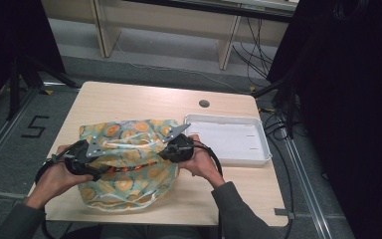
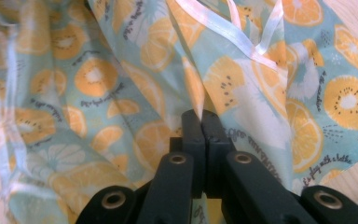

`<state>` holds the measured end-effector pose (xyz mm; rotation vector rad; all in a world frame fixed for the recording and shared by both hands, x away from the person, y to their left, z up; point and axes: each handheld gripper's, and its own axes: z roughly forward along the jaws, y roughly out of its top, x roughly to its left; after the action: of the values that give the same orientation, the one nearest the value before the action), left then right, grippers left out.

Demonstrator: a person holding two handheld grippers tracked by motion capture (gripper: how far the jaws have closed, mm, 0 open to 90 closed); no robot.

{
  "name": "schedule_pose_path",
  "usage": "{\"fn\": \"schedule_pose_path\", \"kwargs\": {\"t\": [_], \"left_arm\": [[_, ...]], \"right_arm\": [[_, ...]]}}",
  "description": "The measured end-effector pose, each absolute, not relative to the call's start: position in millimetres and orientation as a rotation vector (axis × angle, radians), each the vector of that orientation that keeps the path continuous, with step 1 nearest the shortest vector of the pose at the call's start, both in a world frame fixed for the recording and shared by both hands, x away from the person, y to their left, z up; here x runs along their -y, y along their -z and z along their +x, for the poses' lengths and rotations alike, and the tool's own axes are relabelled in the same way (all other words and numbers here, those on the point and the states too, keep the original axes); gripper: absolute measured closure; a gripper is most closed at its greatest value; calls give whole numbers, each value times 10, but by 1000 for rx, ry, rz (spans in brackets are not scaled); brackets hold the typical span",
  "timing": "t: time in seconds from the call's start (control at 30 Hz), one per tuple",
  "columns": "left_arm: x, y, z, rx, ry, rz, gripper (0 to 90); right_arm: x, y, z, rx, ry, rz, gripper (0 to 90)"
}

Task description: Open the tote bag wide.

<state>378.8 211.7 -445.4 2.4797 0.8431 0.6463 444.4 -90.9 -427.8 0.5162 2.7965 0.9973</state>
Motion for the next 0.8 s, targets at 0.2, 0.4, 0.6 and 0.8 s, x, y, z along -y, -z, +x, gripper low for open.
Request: {"fn": "schedule_pose_path", "kwargs": {"t": [0.2, 0.4, 0.6, 0.8], "left_arm": [[-2143, 4464, 3756, -762, -529, 2493, 793], [-2308, 4107, 3699, -708, -255, 2422, 884], [-2462, 3980, 4029, -836, -134, 2213, 884], [-2492, 4290, 4477, -1030, -220, 2214, 879]], "right_arm": [[986, 4165, 4358, -2815, -1102, 502, 900], [1054, 3984, 4283, -2823, -1219, 460, 900], [942, 3902, 4515, -2615, -1209, 558, 900], [709, 4201, 4899, -2496, -1010, 620, 900]]}}
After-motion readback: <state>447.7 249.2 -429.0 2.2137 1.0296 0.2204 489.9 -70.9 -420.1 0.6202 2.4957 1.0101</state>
